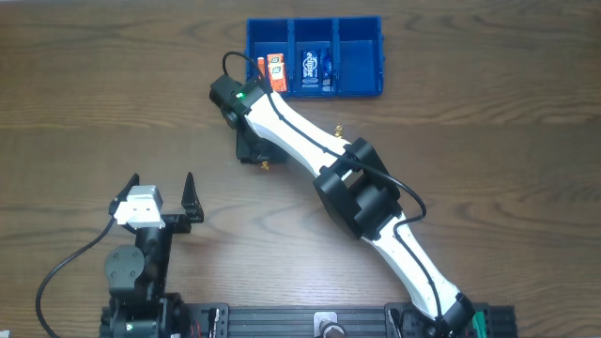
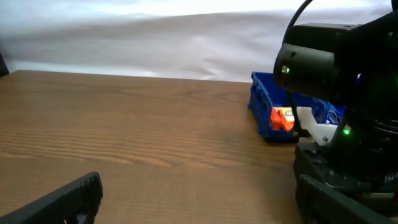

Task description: Sort Candies Into Trays

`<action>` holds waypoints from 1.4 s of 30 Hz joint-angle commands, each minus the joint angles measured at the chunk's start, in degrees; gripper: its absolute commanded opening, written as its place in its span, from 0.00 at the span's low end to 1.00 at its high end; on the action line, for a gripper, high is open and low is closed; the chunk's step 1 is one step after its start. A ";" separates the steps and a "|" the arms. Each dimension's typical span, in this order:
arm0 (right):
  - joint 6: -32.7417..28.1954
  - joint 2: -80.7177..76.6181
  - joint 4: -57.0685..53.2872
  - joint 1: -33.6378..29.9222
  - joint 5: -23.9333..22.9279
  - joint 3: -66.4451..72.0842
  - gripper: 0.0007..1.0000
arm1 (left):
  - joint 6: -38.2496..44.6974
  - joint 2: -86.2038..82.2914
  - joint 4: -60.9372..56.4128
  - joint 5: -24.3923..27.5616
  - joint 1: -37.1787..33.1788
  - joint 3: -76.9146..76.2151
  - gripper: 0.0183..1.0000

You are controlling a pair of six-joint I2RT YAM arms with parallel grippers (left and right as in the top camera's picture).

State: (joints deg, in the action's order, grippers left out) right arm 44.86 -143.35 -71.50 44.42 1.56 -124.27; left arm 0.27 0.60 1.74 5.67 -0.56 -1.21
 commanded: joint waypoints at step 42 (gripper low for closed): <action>-18.45 19.82 -0.26 -23.08 -16.52 -7.04 0.16 | 0.61 -0.33 2.27 0.76 -0.17 0.94 1.00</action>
State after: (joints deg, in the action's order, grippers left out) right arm 31.11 -120.81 -73.36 23.46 -12.29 -131.55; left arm 0.27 0.60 1.74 5.67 -0.56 -1.21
